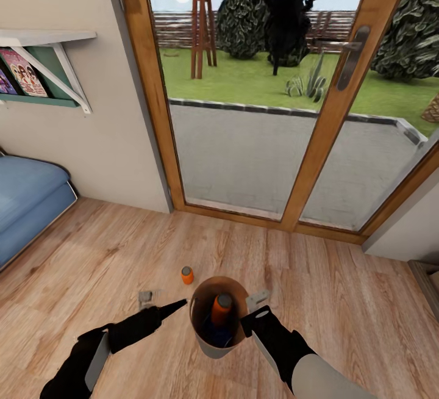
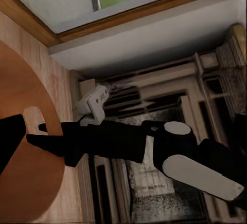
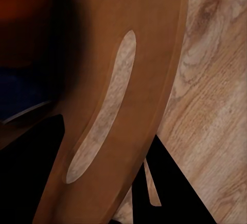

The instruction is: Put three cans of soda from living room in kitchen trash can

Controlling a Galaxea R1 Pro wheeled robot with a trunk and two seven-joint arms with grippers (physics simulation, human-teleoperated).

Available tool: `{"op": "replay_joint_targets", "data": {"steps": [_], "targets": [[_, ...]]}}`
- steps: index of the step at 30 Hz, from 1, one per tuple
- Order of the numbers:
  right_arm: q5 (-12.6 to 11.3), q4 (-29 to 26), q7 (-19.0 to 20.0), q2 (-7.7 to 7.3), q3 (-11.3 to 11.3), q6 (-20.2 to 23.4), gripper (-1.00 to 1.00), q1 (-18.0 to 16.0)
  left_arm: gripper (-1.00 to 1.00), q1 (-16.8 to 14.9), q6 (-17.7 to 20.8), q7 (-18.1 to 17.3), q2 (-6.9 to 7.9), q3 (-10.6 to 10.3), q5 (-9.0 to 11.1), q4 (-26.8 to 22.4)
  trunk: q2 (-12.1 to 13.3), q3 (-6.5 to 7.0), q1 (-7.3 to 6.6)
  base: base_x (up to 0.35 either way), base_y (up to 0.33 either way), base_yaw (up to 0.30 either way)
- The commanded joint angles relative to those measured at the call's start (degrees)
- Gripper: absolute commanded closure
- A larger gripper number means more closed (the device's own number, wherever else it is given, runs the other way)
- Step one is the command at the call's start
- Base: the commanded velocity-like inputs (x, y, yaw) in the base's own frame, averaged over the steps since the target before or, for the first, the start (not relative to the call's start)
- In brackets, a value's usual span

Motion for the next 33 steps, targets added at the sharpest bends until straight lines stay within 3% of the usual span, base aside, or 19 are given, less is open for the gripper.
{"op": "replay_joint_targets", "data": {"steps": [1,3,5,10,12,17,24,27,29,33], "targets": [[-0.09,-0.04,0.51,0.02,-0.01,-0.10,1.00,-0.02,-1.00,0.00,0.07,-1.00,0.61,0.01,-0.02,0.01,0.00,0.00,0.00,0.000,0.000,0.000],[-0.09,-0.01,0.51,-0.01,-0.01,-0.10,1.00,-0.02,-1.00,0.00,0.22,-3.35,3.04,0.08,0.00,0.08,0.00,0.00,0.00,0.000,0.000,0.000],[-0.09,0.00,0.51,0.01,-0.01,-0.10,1.00,-0.01,-1.00,0.00,0.26,-3.98,4.25,0.39,0.05,0.14,0.00,0.00,0.00,0.000,0.000,0.000],[-0.09,0.00,0.51,-0.01,-0.01,-0.10,1.00,-0.03,-1.00,0.00,0.25,-6.15,7.62,3.87,1.42,0.47,0.00,0.00,0.00,0.000,0.000,0.000],[-0.09,0.01,0.51,-0.01,-0.01,-0.10,1.00,-0.03,-1.00,0.00,0.24,-7.72,9.72,4.72,1.69,0.83,0.00,0.00,0.00,0.000,0.000,0.000],[-0.09,0.01,0.51,-0.03,-0.01,-0.10,1.00,-0.04,-1.00,0.00,0.19,-9.52,14.13,5.21,1.84,4.34,0.00,0.00,0.00,0.000,0.000,0.000],[-0.09,0.01,0.51,-0.04,0.00,-0.10,1.00,-0.02,-1.00,0.00,-0.20,-9.51,18.42,5.35,1.77,8.81,0.00,0.00,0.00,0.000,0.000,0.000],[-0.09,-0.04,0.51,-0.04,-0.01,-0.10,1.00,-0.03,-1.00,0.00,-1.31,-7.54,19.10,5.44,1.72,9.52,0.00,0.00,0.00,0.000,0.000,0.000],[-0.12,-0.12,0.56,-0.04,-0.01,-0.15,1.00,-0.06,-1.00,0.00,-6.44,-0.48,19.34,5.50,1.71,9.83,0.00,0.00,0.00,0.000,0.000,0.000],[-0.16,-0.20,0.59,-0.04,-0.01,-0.18,1.00,-0.08,-1.00,0.00,-9.08,3.26,19.34,5.50,1.63,10.95,0.00,0.00,0.00,0.000,0.000,0.000]]}}
